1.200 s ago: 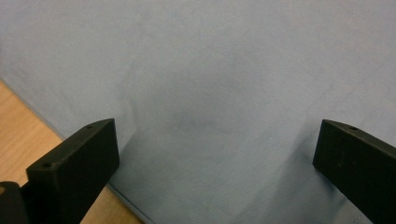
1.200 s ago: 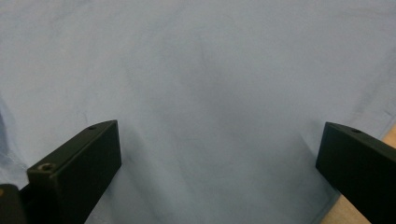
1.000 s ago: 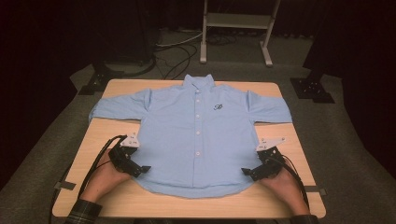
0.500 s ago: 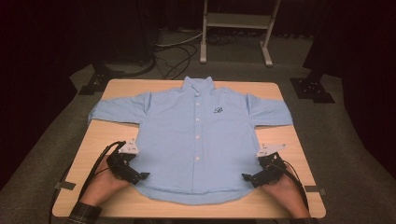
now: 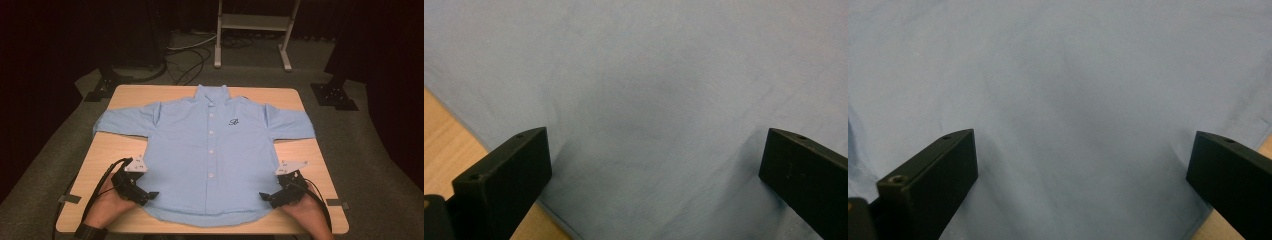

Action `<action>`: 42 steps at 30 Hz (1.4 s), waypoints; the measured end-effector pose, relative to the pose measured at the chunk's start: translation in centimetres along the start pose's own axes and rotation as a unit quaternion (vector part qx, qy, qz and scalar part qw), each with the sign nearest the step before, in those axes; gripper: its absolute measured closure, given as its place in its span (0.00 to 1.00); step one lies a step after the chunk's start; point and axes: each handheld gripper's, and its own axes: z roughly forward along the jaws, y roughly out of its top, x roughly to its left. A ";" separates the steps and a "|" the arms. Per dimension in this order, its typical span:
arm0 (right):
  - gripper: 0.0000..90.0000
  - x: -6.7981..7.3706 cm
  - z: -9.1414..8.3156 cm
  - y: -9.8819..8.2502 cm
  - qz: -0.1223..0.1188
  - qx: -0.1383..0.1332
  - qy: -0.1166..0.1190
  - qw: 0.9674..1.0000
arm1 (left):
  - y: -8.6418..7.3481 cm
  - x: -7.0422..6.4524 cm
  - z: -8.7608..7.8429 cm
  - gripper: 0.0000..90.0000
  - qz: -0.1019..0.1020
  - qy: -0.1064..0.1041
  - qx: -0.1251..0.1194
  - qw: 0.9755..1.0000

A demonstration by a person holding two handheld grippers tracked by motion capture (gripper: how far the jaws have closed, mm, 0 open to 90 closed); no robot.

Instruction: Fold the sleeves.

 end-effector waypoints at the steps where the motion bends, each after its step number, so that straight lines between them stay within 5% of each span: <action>1: 0.00 0.3 -0.1 -0.1 0.002 0.000 0.000 1.000 | -0.2 -0.2 -0.1 0.00 0.001 0.000 0.000 1.000; 26: 0.00 3.1 -1.6 -2.0 0.000 -0.002 0.002 1.000 | -2.3 -3.7 -1.7 0.00 -0.002 0.001 -0.008 1.000; 36: 0.00 1.1 -1.0 0.3 -0.022 0.001 0.009 1.000 | 0.4 -0.7 -1.6 0.00 -0.001 -0.015 -0.043 0.999; 42: 0.00 -1.1 0.0 2.3 -0.016 0.001 0.004 1.000 | 2.5 1.8 -1.0 0.00 0.010 -0.001 -0.043 0.999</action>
